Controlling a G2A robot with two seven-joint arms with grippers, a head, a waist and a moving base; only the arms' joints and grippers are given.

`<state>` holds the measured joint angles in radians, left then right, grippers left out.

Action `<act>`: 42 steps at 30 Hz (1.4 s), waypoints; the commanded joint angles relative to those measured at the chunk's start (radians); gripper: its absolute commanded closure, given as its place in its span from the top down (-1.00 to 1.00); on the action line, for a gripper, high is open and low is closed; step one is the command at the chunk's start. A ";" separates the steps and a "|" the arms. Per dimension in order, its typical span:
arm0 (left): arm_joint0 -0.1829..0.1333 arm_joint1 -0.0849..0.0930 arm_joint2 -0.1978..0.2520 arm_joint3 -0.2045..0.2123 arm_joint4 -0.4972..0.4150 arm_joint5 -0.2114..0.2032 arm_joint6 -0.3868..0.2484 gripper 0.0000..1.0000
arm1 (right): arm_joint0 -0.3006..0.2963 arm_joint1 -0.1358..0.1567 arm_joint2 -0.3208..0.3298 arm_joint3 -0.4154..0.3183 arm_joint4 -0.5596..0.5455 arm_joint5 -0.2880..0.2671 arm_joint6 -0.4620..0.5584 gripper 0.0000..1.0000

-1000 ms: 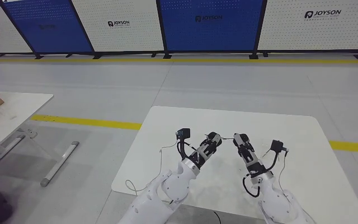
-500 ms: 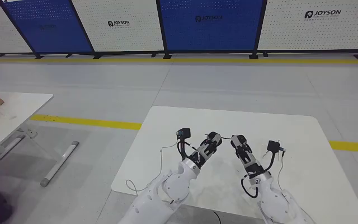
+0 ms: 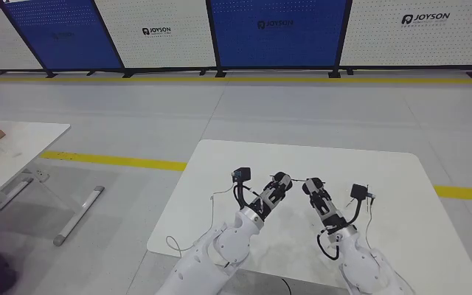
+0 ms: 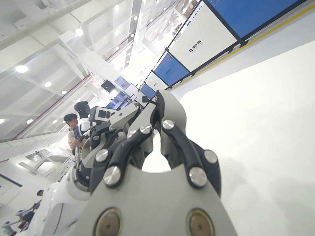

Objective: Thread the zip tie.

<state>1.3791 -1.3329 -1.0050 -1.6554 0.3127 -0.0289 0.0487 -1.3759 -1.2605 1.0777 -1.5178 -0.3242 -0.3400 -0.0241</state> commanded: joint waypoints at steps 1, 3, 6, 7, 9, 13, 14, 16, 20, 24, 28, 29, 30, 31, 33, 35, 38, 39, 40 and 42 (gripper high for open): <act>0.000 0.000 0.000 -0.002 0.001 -0.001 -0.002 -1.00 | 0.002 0.000 -0.001 0.001 -0.005 0.000 0.005 -1.00; 0.000 0.000 0.000 -0.004 0.006 -0.004 -0.006 -1.00 | 0.005 0.000 -0.003 0.006 -0.012 0.000 0.013 -1.00; 0.002 0.000 0.000 -0.007 0.011 -0.005 -0.009 -1.00 | 0.009 0.000 -0.006 0.007 -0.017 0.000 0.021 -1.00; 0.002 0.000 0.000 -0.008 0.012 -0.005 -0.010 -1.00 | 0.010 0.000 -0.007 0.007 -0.017 0.000 0.024 -1.00; 0.002 0.000 0.000 -0.008 0.013 -0.006 -0.013 -1.00 | 0.012 0.000 -0.008 0.006 -0.016 0.000 0.032 -1.00; -0.001 0.001 0.002 -0.008 0.023 0.000 -0.029 -1.00 | 0.016 0.002 -0.010 0.000 -0.019 0.000 0.055 -1.00; -0.002 0.001 0.003 -0.008 0.025 0.002 -0.032 -1.00 | 0.016 0.003 -0.010 -0.002 -0.017 0.000 0.058 -1.00; -0.001 0.000 0.004 -0.009 0.027 0.003 -0.032 -1.00 | 0.015 0.004 -0.008 -0.003 -0.008 0.000 0.056 -1.00; 0.001 0.001 0.004 -0.011 0.030 0.000 -0.033 -1.00 | 0.016 0.006 -0.003 0.002 -0.008 0.000 0.050 -1.00; 0.003 0.001 0.003 -0.011 0.026 -0.006 -0.039 -1.00 | 0.016 0.007 -0.006 0.004 -0.016 0.000 0.049 -1.00; 0.004 0.001 0.001 -0.010 0.027 -0.008 -0.041 -1.00 | 0.016 0.008 -0.007 0.004 -0.001 0.000 0.052 -1.00; 0.004 0.001 -0.001 -0.009 0.031 -0.005 -0.037 -1.00 | 0.016 0.008 -0.007 0.003 0.001 0.000 0.053 -1.00; 0.004 0.002 -0.002 -0.008 0.045 0.001 -0.027 -1.00 | 0.016 0.009 -0.006 0.003 0.002 0.000 0.054 -1.00; 0.005 0.001 0.000 -0.008 0.049 0.003 -0.022 -1.00 | 0.015 0.009 -0.006 0.003 0.003 0.000 0.053 -1.00; 0.006 0.001 0.001 -0.007 0.049 0.004 -0.019 -1.00 | 0.015 0.010 -0.006 0.003 0.003 0.000 0.052 -1.00; 0.005 0.001 0.001 -0.005 0.057 0.013 -0.018 -1.00 | 0.015 0.010 -0.007 0.002 0.001 0.000 0.050 -1.00; 0.003 -0.001 0.006 -0.003 0.071 0.027 -0.012 -1.00 | 0.015 0.011 -0.008 0.002 -0.003 0.000 0.044 -1.00; 0.002 -0.001 0.006 -0.002 0.071 0.028 -0.012 -1.00 | 0.015 0.011 -0.009 0.001 -0.004 0.000 0.042 -1.00; 0.002 -0.001 0.007 -0.001 0.072 0.030 -0.011 -1.00 | 0.014 0.011 -0.009 0.001 -0.005 0.000 0.039 -1.00; 0.000 -0.002 0.008 -0.001 0.072 0.033 -0.014 -1.00 | 0.014 0.012 -0.010 0.001 -0.007 0.000 0.033 -1.00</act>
<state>1.3801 -1.3344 -0.9973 -1.6564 0.3850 0.0029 0.0361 -1.3618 -1.2489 1.0683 -1.5169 -0.3301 -0.3400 0.0113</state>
